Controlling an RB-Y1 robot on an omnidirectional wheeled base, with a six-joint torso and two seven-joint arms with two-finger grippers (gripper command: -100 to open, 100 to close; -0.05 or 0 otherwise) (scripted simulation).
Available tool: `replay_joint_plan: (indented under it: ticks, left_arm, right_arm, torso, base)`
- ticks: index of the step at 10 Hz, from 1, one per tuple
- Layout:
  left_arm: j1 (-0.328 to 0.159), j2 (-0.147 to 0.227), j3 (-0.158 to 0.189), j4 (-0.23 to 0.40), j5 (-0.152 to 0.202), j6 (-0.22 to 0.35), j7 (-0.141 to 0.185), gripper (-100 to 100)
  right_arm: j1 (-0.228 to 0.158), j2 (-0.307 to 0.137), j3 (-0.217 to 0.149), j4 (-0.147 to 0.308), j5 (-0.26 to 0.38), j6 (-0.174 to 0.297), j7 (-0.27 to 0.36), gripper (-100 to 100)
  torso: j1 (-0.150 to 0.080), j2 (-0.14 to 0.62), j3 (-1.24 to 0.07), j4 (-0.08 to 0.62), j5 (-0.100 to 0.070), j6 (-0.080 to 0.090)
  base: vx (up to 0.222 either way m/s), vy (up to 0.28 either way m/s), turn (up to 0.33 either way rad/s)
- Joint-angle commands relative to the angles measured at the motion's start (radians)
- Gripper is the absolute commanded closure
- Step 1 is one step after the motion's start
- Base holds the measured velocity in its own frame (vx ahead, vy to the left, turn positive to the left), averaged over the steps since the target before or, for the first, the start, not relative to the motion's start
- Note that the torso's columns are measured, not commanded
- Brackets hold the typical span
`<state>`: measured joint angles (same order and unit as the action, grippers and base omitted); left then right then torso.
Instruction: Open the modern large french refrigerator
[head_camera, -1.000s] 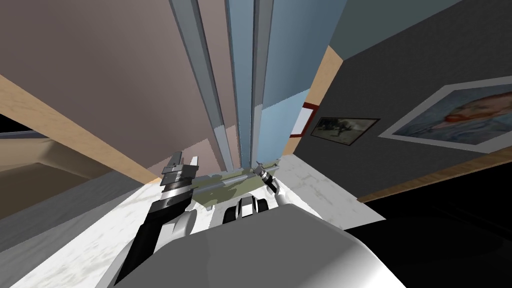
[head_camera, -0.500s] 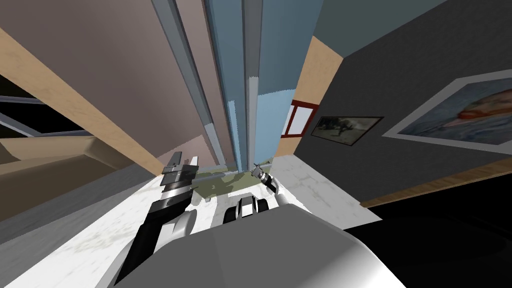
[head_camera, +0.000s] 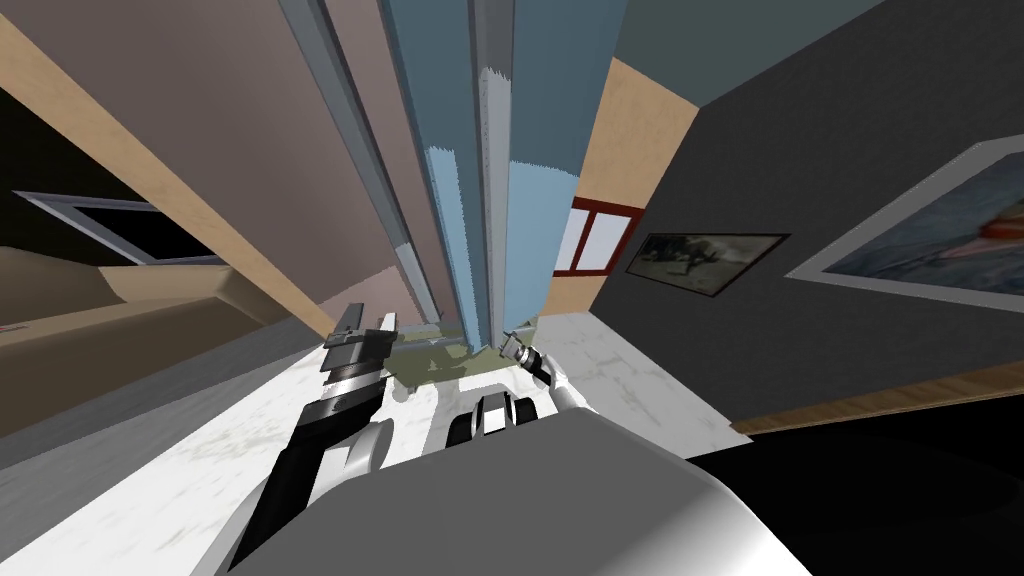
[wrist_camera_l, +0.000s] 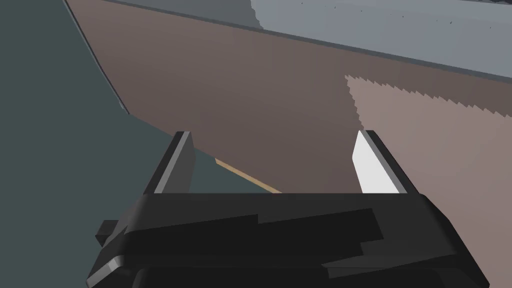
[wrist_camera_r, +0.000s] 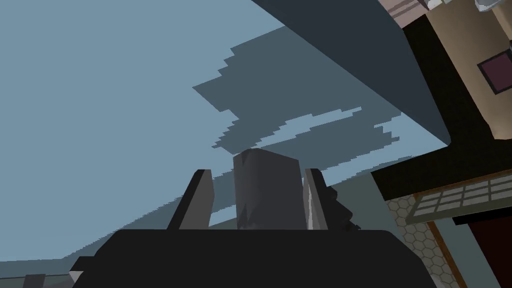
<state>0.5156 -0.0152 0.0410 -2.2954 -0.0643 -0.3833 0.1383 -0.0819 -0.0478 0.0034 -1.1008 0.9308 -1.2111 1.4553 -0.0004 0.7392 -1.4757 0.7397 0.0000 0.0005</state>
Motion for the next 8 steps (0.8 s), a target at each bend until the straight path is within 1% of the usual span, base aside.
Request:
replay_joint_plan:
  ticks: [1,3,6,7,8]
  left_arm:
    - [0.000,0.000,0.000,0.000,0.000,0.000,0.000,0]
    - [0.000,0.000,0.000,0.000,0.000,0.000,0.000,0]
    - [0.000,0.000,0.000,0.000,0.000,0.000,0.000,0]
    - [0.000,0.000,0.000,0.000,0.000,0.000,0.000,0]
    - [0.000,0.000,0.000,0.000,0.000,0.000,0.000,0]
  right_arm:
    - [-0.007,-0.012,0.033,-0.005,0.010,-0.041,-0.032,100]
    - [-0.011,-0.021,0.059,-0.005,0.018,-0.072,-0.053,100]
    - [-0.018,-0.035,0.098,-0.004,0.030,-0.120,-0.084,100]
    - [-0.012,-0.035,0.087,-0.003,0.028,-0.104,-0.075,100]
    - [-0.011,-0.045,0.112,-0.007,0.038,-0.144,-0.095,100]
  torso:
    - [0.000,0.001,0.000,0.000,0.000,0.000]
    - [-0.003,0.004,0.003,0.001,-0.001,0.000]
    - [0.001,0.003,0.001,0.002,0.000,-0.001]
    - [0.002,0.007,0.004,0.002,0.000,-0.001]
    - [0.009,0.003,0.002,0.002,0.001,-0.002]
  base:
    - [-0.106,-0.219,0.120]
    - [-0.065,-0.261,0.123]
    - [-0.075,-0.253,0.116]
    - [-0.046,-0.123,0.015]
    - [-0.018,-0.207,0.106]
